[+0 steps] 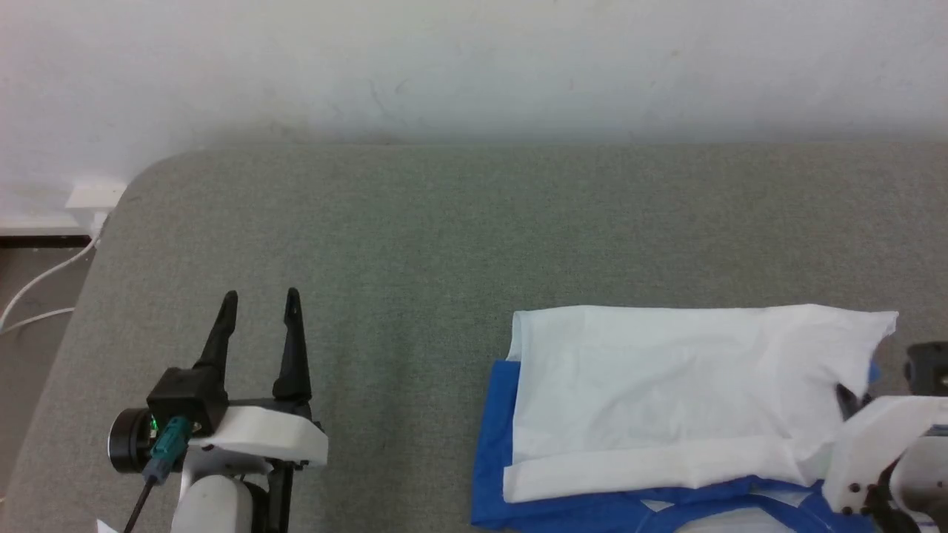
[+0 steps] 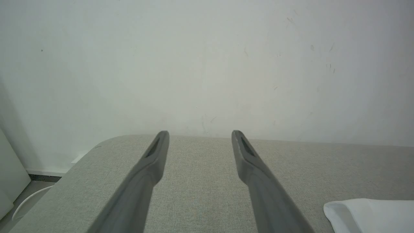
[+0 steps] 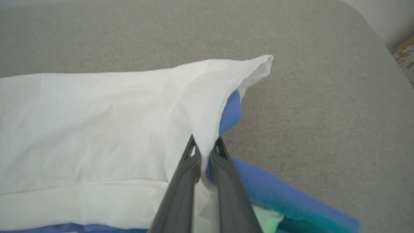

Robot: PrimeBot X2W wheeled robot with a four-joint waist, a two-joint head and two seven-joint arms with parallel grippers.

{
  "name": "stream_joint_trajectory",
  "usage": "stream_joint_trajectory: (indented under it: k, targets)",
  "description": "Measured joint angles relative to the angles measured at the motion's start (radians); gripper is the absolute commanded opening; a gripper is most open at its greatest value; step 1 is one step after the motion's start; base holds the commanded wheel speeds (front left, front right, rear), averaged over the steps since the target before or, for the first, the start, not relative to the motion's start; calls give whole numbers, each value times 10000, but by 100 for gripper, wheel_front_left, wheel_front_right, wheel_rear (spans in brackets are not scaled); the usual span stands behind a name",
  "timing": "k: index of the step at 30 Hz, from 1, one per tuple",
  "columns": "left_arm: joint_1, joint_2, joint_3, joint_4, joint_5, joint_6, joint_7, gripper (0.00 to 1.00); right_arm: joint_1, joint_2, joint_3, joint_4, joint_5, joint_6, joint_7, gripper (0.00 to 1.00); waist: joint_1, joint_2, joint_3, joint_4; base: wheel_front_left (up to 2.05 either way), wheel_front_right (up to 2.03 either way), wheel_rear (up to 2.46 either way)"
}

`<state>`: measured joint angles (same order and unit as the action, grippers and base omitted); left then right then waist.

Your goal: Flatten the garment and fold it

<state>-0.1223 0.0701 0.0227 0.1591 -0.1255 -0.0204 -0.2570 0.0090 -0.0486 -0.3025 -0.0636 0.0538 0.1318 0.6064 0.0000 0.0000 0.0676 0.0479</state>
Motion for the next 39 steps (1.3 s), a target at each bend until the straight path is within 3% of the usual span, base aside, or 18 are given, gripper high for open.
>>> stream_joint_trajectory:
  k: [6, 10, 18, 27, 28, 29, 34, 39]
  targets:
    - [0, -36, 42, 6, 33, -65, 0, 100, 504, -13, 2272, -2909, 201, -2, 1235, 0, 0, 0, -24, 59, 0, 0, 0]
    - [-10, -46, 36, 48, 50, -150, 0, 100, 209, -127, 4148, -3421, 94, -2, 1691, 0, 0, 0, 32, 142, 0, 0, 0]
    - [-176, -104, -38, 59, 63, -230, 0, 100, -1291, -313, 6778, -1221, 347, -2, 1716, 0, 0, 0, 328, 423, 0, 0, 0]
    - [-282, -136, -4, 123, 59, -242, 0, 100, -2129, -73, 7854, 1636, 980, -2, 1294, 0, 0, 0, 671, 792, 0, 0, 0]
    - [-283, -136, 0, 123, 59, -242, 0, 100, -2178, -73, 7889, 1816, 1078, -2, 1221, 43, 1, 0, 698, 812, 0, 0, 0]
    - [-283, -138, 0, 123, 59, -242, 0, 100, -2214, -63, 7885, 1937, 1244, -2, 1152, 100, 1, 0, 720, 827, 0, 0, 0]
    - [-282, -144, 42, 109, 59, -242, 0, 100, -2244, -54, 7795, 1565, 2742, -2, 397, 100, 1, 0, 725, 729, 0, 0, 0]
    - [-280, -150, 52, 61, 59, -242, 0, 100, -2238, -29, 7160, -52, 4291, -2, -1854, 100, 0, 0, 611, 534, 0, 0, 0]
